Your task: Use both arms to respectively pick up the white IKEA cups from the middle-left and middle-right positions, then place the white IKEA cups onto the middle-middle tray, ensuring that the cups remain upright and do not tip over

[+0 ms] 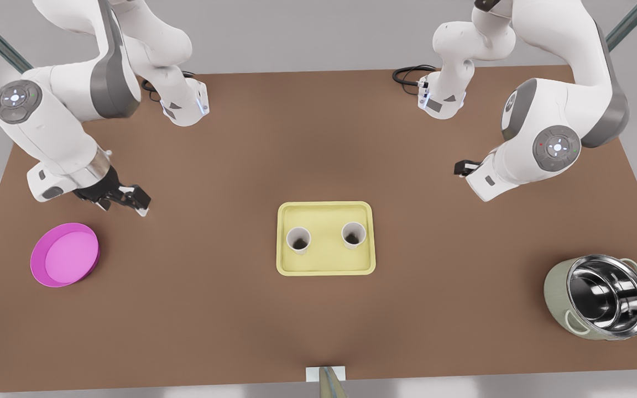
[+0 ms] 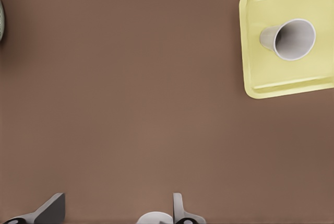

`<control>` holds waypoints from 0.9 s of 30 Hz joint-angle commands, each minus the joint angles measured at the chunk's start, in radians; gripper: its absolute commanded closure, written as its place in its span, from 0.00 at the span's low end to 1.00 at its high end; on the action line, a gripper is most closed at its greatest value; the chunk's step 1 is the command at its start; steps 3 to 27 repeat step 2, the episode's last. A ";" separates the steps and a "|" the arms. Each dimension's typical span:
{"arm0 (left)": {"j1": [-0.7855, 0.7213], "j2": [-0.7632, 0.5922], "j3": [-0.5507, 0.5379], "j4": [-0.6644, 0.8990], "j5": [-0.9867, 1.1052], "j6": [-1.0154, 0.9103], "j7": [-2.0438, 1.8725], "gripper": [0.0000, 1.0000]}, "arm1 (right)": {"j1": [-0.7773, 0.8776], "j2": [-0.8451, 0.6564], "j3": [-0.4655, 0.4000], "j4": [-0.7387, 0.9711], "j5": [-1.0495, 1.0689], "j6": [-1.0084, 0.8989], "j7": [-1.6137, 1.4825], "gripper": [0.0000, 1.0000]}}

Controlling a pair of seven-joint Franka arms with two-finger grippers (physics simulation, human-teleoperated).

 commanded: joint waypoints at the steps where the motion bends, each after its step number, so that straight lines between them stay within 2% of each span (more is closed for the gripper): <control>1: 0.000 -0.001 0.000 0.028 0.004 -0.017 0.048 0.00 | -0.044 -0.008 0.003 -0.007 -0.019 -0.163 -0.253 0.00; 27: 0.002 0.002 0.002 0.028 0.001 -0.023 0.048 0.00 | -0.045 -0.008 0.003 -0.008 -0.019 -0.163 -0.258 0.00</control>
